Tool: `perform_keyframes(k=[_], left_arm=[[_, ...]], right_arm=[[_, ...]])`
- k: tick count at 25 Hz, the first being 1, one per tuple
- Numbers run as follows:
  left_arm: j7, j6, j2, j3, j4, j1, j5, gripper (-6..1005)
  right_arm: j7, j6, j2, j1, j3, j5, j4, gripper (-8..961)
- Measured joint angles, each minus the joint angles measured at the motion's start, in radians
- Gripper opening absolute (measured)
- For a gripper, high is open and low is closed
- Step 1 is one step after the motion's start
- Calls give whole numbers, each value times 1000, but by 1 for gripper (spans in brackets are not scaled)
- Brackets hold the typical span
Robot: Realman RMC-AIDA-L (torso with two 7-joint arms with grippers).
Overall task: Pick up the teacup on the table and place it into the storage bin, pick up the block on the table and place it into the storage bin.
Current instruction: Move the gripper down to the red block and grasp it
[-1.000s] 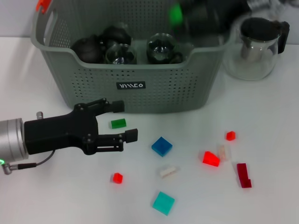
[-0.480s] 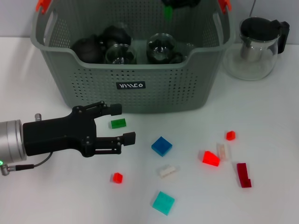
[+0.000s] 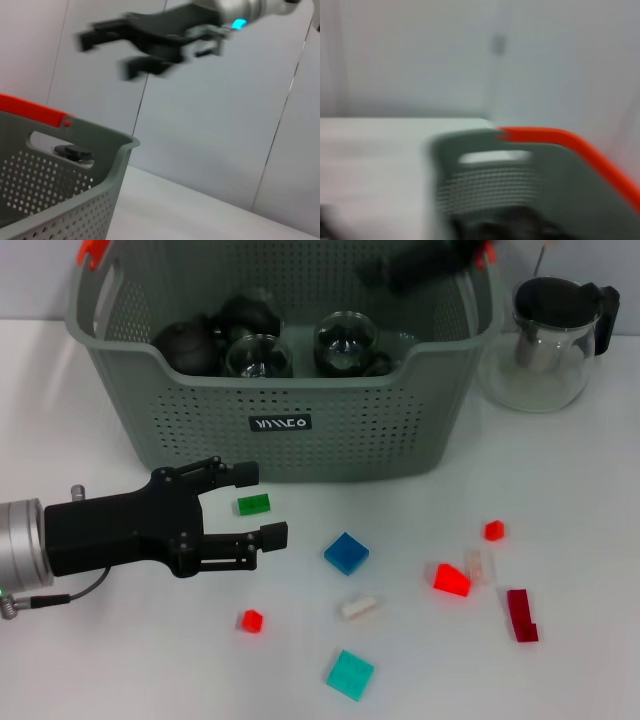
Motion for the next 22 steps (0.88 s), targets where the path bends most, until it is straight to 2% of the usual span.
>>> perform_keyframes(k=[3, 4, 6, 8, 10, 12, 16, 19, 22], left_arm=[[2, 2, 0, -5, -1, 0, 0, 917], [3, 3, 0, -5, -1, 0, -1, 917], [5, 3, 0, -5, -2, 1, -1, 917], [6, 2, 0, -5, -2, 1, -1, 917], [6, 1, -1, -5, -2, 2, -1, 918], [6, 0, -1, -5, -2, 2, -2, 918], [6, -5, -2, -5, -4, 0, -4, 918], [6, -6, -1, -5, -4, -3, -5, 918], [6, -8, -1, -5, -4, -5, -3, 919]], right_arm=[[-54, -237, -37, -80, 19, 111, -63, 945], [-71, -302, -44, -101, 21, 118, -74, 945], [-102, -424, -53, -147, 18, 104, -92, 944], [-108, -469, -54, -187, 5, 47, -95, 944], [-109, -464, -41, -218, -4, -39, -91, 944], [-116, -440, -19, -237, -5, -130, -80, 945], [-129, -299, 28, -241, -6, -324, -16, 944], [-130, -155, 48, -219, -8, -414, 63, 943], [-132, -28, 59, -187, -13, -459, 158, 943]])
